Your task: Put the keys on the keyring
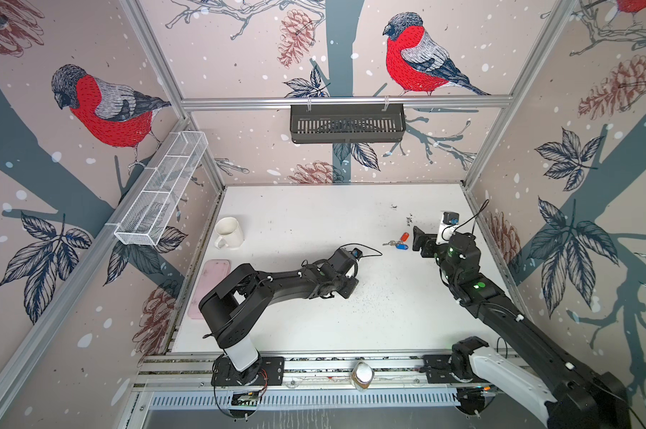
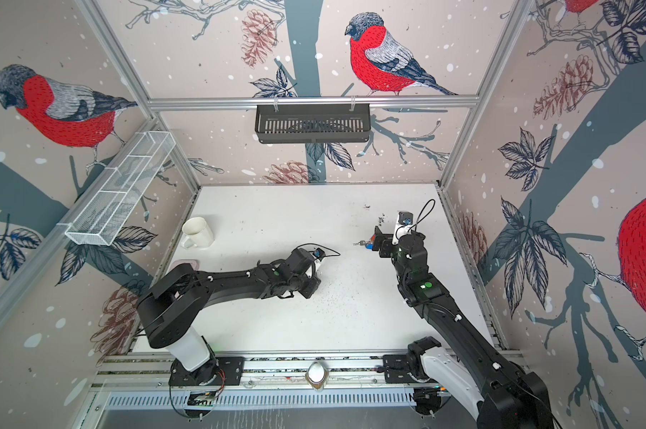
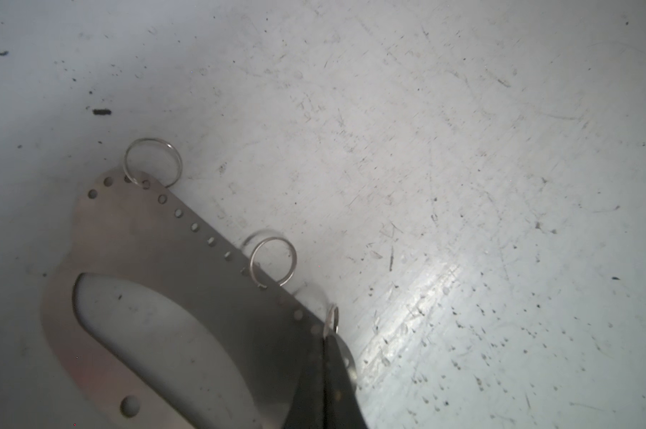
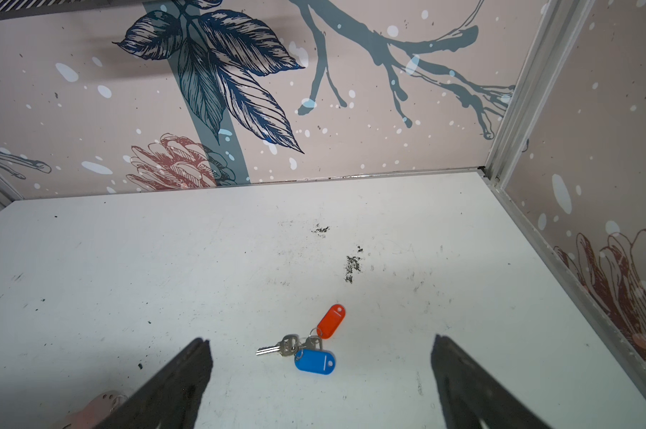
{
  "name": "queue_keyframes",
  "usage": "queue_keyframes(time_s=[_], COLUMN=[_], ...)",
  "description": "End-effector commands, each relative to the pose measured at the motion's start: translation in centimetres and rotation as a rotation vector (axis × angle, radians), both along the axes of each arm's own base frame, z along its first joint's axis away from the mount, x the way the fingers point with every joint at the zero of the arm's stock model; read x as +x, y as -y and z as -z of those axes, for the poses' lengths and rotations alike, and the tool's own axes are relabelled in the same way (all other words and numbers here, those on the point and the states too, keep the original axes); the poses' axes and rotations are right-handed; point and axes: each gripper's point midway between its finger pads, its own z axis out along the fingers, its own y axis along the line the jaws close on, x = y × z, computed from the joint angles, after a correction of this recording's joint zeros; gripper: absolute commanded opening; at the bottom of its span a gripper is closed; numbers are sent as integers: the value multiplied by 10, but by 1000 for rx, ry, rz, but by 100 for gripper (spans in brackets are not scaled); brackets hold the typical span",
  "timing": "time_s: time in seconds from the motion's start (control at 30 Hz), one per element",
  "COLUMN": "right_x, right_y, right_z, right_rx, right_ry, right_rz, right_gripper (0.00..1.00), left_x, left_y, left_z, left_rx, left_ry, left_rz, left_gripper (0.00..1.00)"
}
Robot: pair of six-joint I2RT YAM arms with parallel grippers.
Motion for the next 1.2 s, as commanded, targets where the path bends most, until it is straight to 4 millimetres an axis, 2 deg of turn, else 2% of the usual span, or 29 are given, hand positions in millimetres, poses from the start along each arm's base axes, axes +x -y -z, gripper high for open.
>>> queue_keyframes(time_s=[0.0,0.17,0.4,0.57,0.77,0.93,1.17], right_x=[2,2,-3,-12,-25,-39,-61], right_y=[-4,-9,-32,-58,-90,-118,-152], right_z=[-6,-6,-10,-16,-21,-29,-39], right_rx=[14,24,46,37,38,97,222], right_ry=[19,24,46,73,98,123,129], right_rz=[-12,-37,-155,-275,-404,-536,-709], right_gripper=[94,94,92,88,78,70,58], left_x=[2,1,-1,-1,-3,-1,0], left_y=[9,10,14,14,10,-1,-16], left_z=[-11,-16,-43,-76,-113,-152,-196], left_rx=[-48,-74,-157,-232,-308,-386,-481], left_ry=[31,52,119,187,262,375,478], left_rz=[31,44,67,75,73,36,13], left_gripper=[0,0,0,0,0,0,0])
